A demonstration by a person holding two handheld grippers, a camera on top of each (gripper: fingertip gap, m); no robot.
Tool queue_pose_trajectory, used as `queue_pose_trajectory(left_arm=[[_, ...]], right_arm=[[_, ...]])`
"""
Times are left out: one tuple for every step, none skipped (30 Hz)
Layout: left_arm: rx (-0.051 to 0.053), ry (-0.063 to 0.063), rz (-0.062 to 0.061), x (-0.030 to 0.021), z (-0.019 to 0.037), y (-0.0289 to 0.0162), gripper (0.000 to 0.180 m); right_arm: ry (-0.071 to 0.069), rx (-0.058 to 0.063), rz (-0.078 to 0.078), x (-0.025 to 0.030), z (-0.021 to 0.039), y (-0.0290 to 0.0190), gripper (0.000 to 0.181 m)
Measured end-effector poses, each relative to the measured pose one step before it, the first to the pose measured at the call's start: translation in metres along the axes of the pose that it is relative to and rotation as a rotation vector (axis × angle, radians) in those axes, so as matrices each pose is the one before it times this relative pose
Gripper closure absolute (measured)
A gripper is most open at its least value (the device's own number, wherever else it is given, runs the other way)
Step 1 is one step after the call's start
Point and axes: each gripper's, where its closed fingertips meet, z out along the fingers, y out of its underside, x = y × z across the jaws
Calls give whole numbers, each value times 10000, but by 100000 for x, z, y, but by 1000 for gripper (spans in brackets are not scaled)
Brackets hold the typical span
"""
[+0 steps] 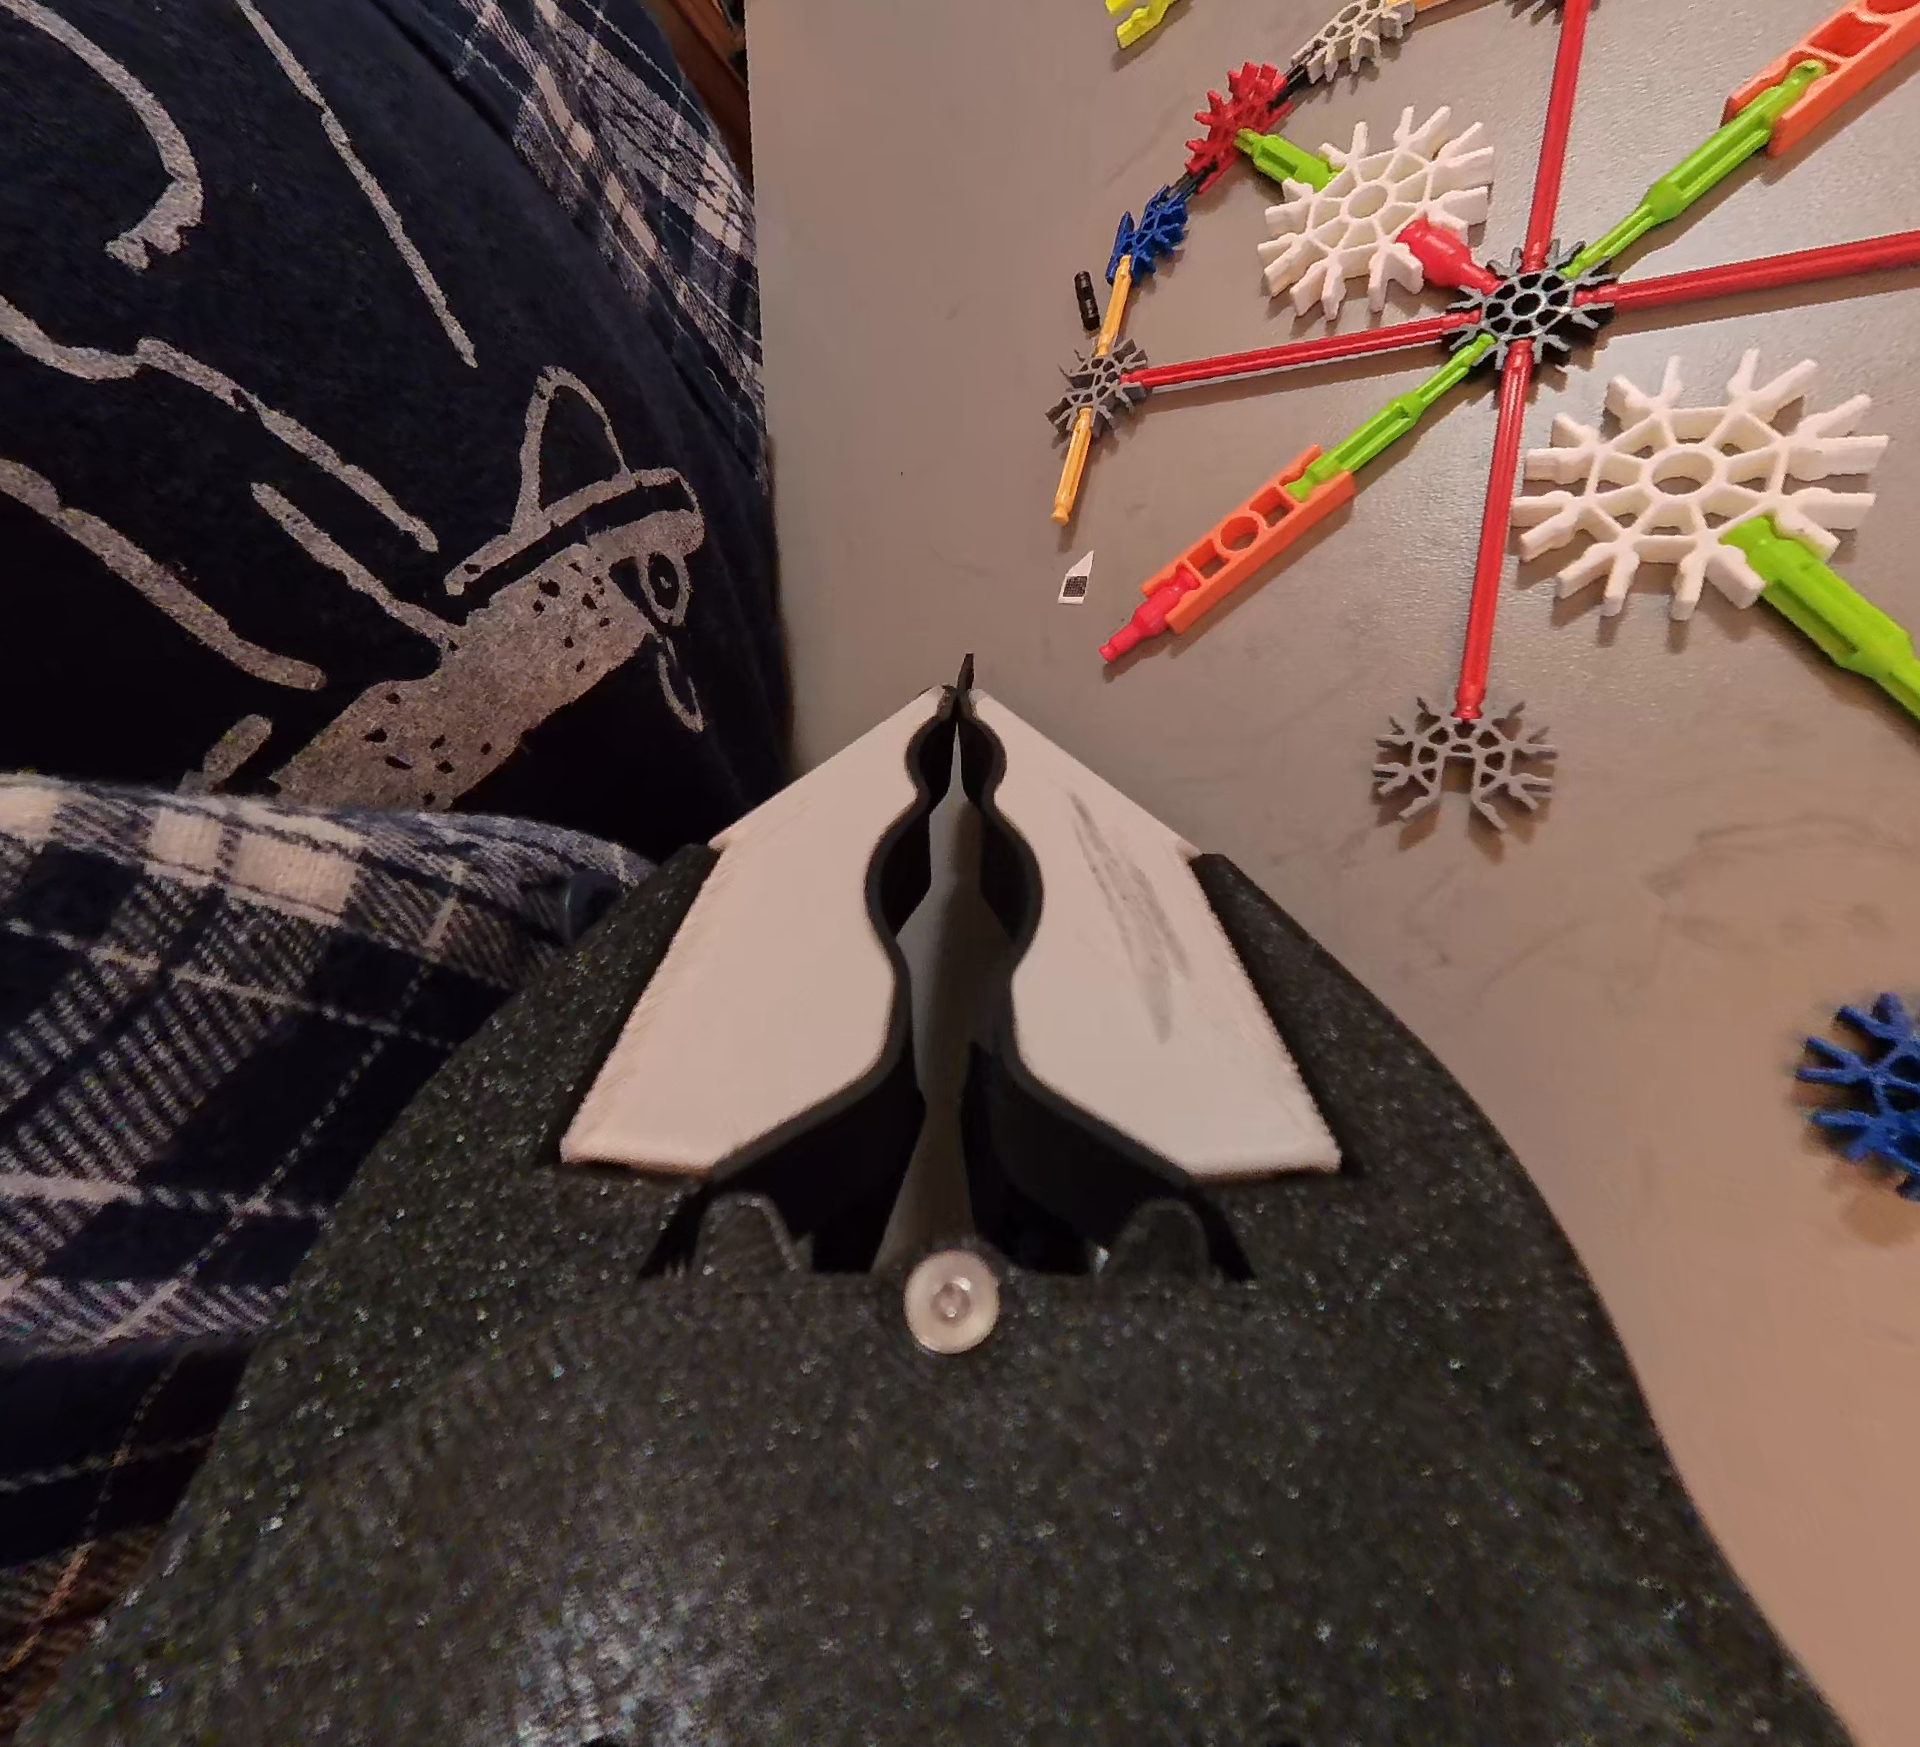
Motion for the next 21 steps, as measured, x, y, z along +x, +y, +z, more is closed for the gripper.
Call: queue_pose_trajectory(left_arm=[[-31,64,50,222,303,-117,156],[-82,60,7,172,275,-70,158],[-86,-144,112,-165,-4,24,160],[9,55,62,114,-87,-102,161],[185,103,117,149,-121,-391,163],[210,138,46,128,-158,-413,163],[304,177,82,181,-233,-561,163],[549,187,74,199,-425,-941,164],[663,141,-63,60,-564,-1141,163],[692,-17,-98,-206,-667,-1190,163],[741,-216,-64,-532,-744,-1301,163],[682,-122,-7,-355,-752,-1144,164],[567,57,17,-35,-689,-924,164],[417,15,-27,-64,-623,-678,163],[216,-124,-60,-282,-494,-346,159],[0,-90,-59,-215,-338,50,157],[-179,-66,-8,-146,-155,386,156],[-267,-189,39,-302,-40,560,155],[-359,-203,26,-284,71,758,156],[-421,-100,23,-73,193,907,156],[-506,-50,-8,35,340,1055,157]], right_arm=[[3,5,-5,7,4,-7,181],[5,10,-1,8,7,-14,181],[6,7,-1,9,5,-9,181],[7,4,-6,14,3,-6,181],[7,5,-8,13,12,-12,181],[3,14,-5,5,-4,-21,181],[2,14,-6,9,1,-14,181],[0,7,-8,4,13,-15,181],[3,5,-9,0,13,-6,181],[4,10,-4,10,-1,-9,181],[1,10,-3,11,6,-19,181],[-2,7,-4,4,19,-8,181],[-1,5,-6,9,11,-18,181],[0,1,-4,5,15,0,181],[3,0,0,13,21,-9,181],[5,5,-1,22,8,-6,181],[5,6,-2,20,17,-13,181],[2,7,-3,8,20,-25,181],[-1,3,-1,11,15,-9,181],[-1,2,-2,11,14,-7,181],[0,4,-2,13,15,-9,181]])
